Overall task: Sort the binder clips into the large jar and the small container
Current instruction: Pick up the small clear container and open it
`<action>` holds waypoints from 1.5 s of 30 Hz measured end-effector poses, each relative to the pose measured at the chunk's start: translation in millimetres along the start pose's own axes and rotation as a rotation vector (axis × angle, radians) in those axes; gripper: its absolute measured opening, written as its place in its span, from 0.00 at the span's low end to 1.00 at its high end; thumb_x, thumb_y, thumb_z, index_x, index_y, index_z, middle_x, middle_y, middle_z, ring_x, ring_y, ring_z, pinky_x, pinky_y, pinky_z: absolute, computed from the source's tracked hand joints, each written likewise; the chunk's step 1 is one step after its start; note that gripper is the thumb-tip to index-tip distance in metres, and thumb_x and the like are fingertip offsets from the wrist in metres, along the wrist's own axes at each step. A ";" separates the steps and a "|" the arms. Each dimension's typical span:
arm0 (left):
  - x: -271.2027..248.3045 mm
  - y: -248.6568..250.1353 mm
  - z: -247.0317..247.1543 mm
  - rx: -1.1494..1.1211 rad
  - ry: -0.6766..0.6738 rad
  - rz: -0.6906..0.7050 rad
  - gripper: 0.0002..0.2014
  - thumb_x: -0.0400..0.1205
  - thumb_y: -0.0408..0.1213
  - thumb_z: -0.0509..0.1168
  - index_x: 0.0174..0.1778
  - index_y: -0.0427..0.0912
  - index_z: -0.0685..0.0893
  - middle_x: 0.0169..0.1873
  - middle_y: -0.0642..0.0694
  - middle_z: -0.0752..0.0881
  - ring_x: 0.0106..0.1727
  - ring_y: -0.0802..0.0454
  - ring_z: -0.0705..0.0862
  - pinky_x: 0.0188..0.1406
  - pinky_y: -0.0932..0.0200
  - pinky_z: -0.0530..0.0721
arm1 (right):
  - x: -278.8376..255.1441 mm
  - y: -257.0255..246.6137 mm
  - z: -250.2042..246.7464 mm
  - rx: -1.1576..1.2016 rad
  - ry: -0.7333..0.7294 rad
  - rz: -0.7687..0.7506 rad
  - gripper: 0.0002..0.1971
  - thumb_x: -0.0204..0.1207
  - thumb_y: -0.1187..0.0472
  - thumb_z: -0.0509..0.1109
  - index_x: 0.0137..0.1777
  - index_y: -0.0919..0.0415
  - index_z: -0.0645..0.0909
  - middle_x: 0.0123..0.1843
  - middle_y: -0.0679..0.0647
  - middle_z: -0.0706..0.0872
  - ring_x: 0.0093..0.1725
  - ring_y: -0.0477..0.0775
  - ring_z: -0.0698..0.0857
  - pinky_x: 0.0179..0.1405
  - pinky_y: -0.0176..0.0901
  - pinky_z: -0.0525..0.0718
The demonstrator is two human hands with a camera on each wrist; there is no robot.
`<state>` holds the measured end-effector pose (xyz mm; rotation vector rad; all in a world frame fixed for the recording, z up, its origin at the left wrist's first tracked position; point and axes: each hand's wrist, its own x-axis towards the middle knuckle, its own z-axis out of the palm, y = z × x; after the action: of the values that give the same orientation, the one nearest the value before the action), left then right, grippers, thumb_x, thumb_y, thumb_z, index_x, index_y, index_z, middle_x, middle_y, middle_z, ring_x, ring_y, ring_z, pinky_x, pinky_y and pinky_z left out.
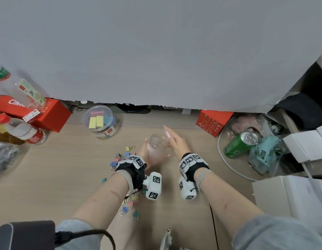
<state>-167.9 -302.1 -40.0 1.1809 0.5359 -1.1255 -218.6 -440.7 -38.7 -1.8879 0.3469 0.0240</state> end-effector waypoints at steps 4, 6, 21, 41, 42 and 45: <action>10.3 -12.3 -2.9 -0.162 0.004 -0.017 0.43 0.77 0.70 0.49 0.69 0.32 0.73 0.39 0.29 0.89 0.34 0.37 0.90 0.30 0.51 0.90 | -0.5 25.0 -8.4 0.347 0.326 0.432 0.21 0.82 0.46 0.56 0.65 0.59 0.77 0.53 0.60 0.86 0.36 0.55 0.85 0.34 0.48 0.89; 11.6 -15.6 -2.7 -0.203 0.008 -0.022 0.42 0.76 0.69 0.51 0.71 0.34 0.72 0.51 0.30 0.87 0.39 0.36 0.90 0.34 0.47 0.91 | -3.2 36.7 -13.3 0.337 0.383 0.534 0.20 0.84 0.47 0.54 0.61 0.59 0.78 0.49 0.57 0.86 0.31 0.58 0.85 0.28 0.47 0.85; 15.3 -13.8 0.6 -0.157 0.079 0.128 0.28 0.82 0.61 0.49 0.67 0.43 0.75 0.46 0.42 0.84 0.46 0.46 0.84 0.41 0.54 0.87 | -4.4 12.3 5.7 -0.285 -0.137 0.022 0.33 0.74 0.46 0.70 0.77 0.49 0.63 0.79 0.50 0.67 0.78 0.54 0.63 0.76 0.49 0.59; -44.1 6.8 -138.3 0.382 0.443 0.690 0.16 0.85 0.45 0.55 0.60 0.43 0.83 0.57 0.45 0.84 0.56 0.50 0.83 0.57 0.55 0.81 | -50.0 -5.5 71.8 -0.687 -0.081 -0.194 0.24 0.79 0.42 0.55 0.74 0.47 0.66 0.82 0.46 0.58 0.82 0.48 0.53 0.80 0.57 0.48; -45.6 3.7 -145.9 0.497 0.436 0.686 0.17 0.84 0.47 0.56 0.61 0.44 0.83 0.59 0.46 0.85 0.60 0.50 0.82 0.64 0.52 0.78 | -56.6 -4.7 76.7 -0.700 -0.141 -0.207 0.27 0.78 0.39 0.52 0.74 0.47 0.67 0.81 0.46 0.60 0.82 0.48 0.54 0.80 0.57 0.48; -47.7 -7.8 -167.3 0.774 0.356 0.660 0.22 0.83 0.51 0.57 0.71 0.47 0.77 0.71 0.48 0.77 0.73 0.51 0.73 0.77 0.48 0.67 | -72.5 4.2 95.7 -0.700 -0.234 -0.163 0.38 0.69 0.30 0.45 0.77 0.48 0.63 0.82 0.47 0.59 0.82 0.50 0.57 0.80 0.52 0.51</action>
<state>-159.0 -129.6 -62.1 2.0595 -0.0805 -0.5345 -274.3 -336.7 -61.8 -2.5670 0.0114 0.2862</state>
